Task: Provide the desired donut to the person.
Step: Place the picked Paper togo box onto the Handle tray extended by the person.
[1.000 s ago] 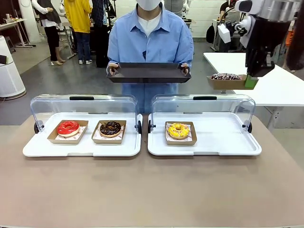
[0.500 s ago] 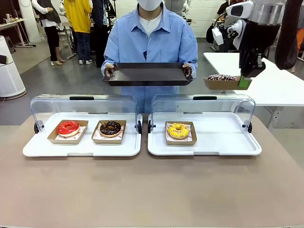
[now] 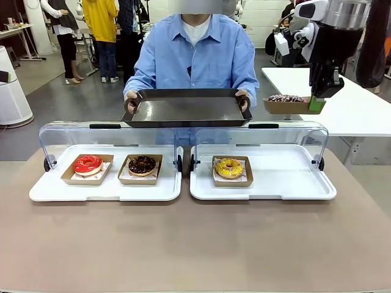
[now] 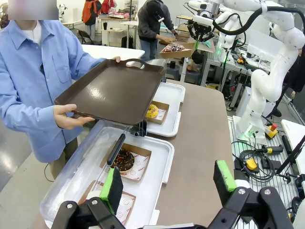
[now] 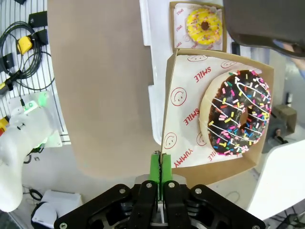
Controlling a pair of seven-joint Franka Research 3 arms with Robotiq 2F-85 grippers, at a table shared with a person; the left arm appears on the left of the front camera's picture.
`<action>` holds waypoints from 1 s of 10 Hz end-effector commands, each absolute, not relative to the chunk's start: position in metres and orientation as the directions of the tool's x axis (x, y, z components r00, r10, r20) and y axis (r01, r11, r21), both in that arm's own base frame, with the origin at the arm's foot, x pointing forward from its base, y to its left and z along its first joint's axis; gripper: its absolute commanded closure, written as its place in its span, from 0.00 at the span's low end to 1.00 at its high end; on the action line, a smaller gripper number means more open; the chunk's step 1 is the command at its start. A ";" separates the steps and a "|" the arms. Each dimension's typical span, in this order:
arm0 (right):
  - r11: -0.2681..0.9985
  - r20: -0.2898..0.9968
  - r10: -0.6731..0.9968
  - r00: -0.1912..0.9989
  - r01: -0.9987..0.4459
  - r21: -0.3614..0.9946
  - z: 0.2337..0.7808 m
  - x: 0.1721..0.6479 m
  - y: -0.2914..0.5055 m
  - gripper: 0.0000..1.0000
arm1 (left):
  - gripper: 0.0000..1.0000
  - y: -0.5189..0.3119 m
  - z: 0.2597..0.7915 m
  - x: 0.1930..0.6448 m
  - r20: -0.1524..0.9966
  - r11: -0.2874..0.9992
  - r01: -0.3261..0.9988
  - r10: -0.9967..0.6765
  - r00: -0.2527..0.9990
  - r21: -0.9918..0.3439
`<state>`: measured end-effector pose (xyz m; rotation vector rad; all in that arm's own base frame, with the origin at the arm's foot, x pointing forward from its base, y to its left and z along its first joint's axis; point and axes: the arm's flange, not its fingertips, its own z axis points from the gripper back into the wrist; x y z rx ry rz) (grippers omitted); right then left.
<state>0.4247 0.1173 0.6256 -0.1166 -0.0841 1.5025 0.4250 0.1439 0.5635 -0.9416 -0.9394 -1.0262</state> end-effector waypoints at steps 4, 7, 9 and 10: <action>0.066 -0.018 0.997 0.069 -0.990 -0.126 0.626 0.423 0.117 1.00 | 0.00 0.144 0.565 0.424 0.939 0.236 0.956 -0.253 0.233 -0.173; 0.066 -0.018 0.997 0.069 -0.990 -0.126 0.626 0.423 0.117 1.00 | 0.00 0.144 0.565 0.424 0.939 0.236 0.956 -0.253 0.233 -0.173; 0.066 -0.018 0.997 0.069 -0.990 -0.126 0.626 0.423 0.117 1.00 | 0.00 0.144 0.565 0.424 0.939 0.236 0.956 -0.253 0.233 -0.173; 0.066 -0.018 0.997 0.069 -0.990 -0.126 0.626 0.423 0.117 1.00 | 0.00 0.144 0.565 0.424 0.939 0.236 0.956 -0.253 0.233 -0.173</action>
